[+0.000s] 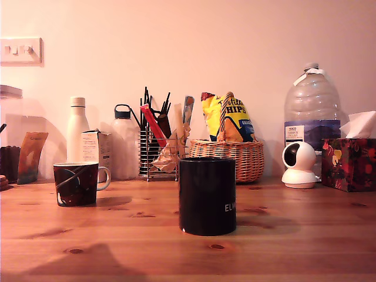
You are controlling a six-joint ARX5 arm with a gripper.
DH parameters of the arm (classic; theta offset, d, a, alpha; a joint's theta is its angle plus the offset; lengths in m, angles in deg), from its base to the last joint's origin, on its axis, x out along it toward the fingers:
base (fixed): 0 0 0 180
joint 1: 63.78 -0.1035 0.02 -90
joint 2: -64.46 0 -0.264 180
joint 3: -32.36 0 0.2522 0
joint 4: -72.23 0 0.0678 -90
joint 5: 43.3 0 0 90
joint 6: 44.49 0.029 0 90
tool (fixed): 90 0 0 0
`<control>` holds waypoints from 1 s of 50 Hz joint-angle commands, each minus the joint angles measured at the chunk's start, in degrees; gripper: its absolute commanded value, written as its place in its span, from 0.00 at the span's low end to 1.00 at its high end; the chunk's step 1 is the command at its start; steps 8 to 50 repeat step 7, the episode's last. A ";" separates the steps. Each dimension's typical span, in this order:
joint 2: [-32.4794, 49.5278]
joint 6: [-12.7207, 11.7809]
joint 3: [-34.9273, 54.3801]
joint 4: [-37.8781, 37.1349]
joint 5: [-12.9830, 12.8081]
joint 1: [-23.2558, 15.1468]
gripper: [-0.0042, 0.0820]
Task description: Pick up the coffee capsules from the table one by one and drop them inside the nearest coffee cup
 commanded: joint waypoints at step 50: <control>8.92 -0.02 1.40 5.27 -0.22 0.13 0.04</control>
